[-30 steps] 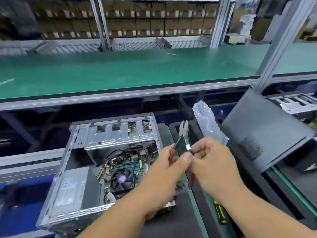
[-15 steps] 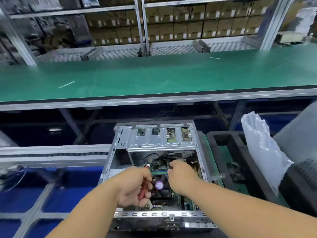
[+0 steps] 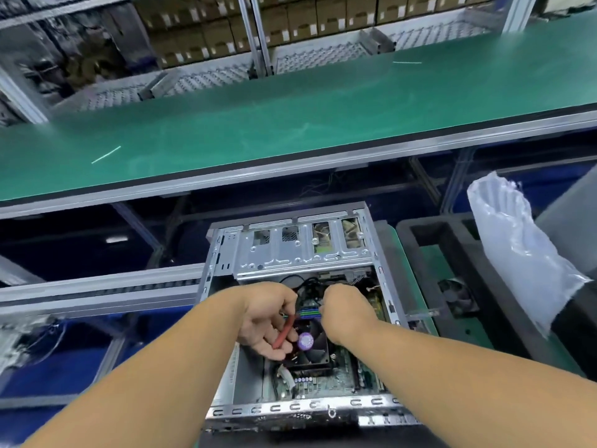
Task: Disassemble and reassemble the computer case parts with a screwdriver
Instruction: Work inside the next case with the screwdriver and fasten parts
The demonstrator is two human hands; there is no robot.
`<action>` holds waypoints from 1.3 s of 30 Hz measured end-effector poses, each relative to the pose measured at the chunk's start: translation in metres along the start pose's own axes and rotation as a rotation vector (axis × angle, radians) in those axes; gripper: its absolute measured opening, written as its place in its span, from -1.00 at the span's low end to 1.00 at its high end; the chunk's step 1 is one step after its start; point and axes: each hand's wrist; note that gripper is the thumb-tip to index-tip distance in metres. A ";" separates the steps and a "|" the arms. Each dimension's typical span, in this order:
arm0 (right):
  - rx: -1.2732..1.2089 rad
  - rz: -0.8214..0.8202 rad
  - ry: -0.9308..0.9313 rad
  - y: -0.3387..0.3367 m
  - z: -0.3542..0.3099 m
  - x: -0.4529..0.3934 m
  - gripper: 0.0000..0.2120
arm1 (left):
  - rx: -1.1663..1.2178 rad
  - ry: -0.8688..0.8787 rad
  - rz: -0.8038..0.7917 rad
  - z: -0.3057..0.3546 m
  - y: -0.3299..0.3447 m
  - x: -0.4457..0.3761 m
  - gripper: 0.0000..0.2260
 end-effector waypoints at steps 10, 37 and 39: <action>-0.112 0.013 -0.001 -0.003 -0.002 0.005 -0.80 | -0.061 -0.027 0.010 0.001 -0.006 0.007 -0.69; -0.219 0.060 0.035 -0.004 -0.002 0.007 -0.84 | -0.082 -0.026 0.117 0.011 -0.005 -0.004 -0.79; -0.221 0.062 0.037 -0.004 -0.002 0.006 -0.85 | -0.076 -0.023 0.123 0.012 -0.004 -0.005 -0.84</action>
Point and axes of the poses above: each hand's wrist, its own x-axis away from the middle knuckle, its own y-axis out of the palm, z = x × y, and after that the axes turned 13 degrees about -y, right-handed
